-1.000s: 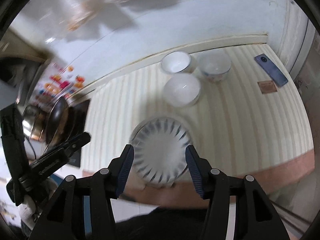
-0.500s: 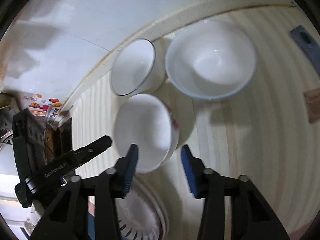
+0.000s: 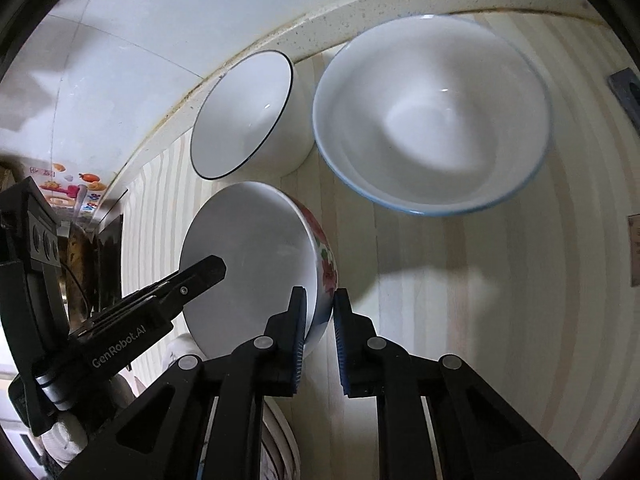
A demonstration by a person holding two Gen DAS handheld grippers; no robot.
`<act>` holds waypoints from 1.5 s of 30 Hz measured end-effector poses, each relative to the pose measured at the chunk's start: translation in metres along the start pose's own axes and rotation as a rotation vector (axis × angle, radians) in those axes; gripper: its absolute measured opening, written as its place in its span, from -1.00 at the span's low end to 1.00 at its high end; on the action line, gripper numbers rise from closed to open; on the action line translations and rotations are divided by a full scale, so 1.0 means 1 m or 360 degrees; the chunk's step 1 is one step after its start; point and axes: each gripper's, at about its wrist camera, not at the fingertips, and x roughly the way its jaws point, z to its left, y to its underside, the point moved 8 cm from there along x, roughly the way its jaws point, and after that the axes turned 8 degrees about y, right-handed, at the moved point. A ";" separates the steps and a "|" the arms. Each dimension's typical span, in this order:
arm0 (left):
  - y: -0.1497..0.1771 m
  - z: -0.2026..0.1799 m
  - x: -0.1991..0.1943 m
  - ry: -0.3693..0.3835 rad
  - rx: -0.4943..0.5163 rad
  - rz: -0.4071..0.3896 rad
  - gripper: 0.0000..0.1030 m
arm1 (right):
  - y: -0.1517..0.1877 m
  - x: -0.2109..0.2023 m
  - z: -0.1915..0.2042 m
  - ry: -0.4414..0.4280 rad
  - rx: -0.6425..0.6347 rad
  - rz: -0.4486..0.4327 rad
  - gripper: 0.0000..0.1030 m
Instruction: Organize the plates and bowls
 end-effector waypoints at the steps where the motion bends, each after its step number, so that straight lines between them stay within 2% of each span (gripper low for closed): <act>1: 0.003 -0.004 -0.004 0.0008 0.0008 -0.0006 -0.65 | 0.002 -0.004 0.000 -0.0004 0.0001 -0.0005 -0.70; 10: 0.031 -0.060 -0.020 0.0097 0.0126 -0.0016 -0.65 | 0.031 -0.057 -0.019 0.0036 -0.0006 -0.0066 -0.70; 19: 0.077 -0.100 -0.014 0.0154 0.0239 0.0070 -0.65 | 0.086 -0.086 -0.072 0.0061 0.0096 -0.0043 -0.70; 29: 0.115 -0.116 0.016 0.0126 0.0337 0.0201 -0.65 | 0.123 -0.076 -0.117 0.0091 0.0201 0.0035 -0.70; 38: 0.128 -0.113 0.028 0.0066 0.0357 0.0263 -0.65 | 0.135 -0.055 -0.120 0.0091 0.0229 0.0100 -0.70; 45: 0.128 -0.118 0.032 0.0036 0.0382 0.0254 -0.65 | 0.135 -0.053 -0.118 0.0093 0.0225 0.0107 -0.70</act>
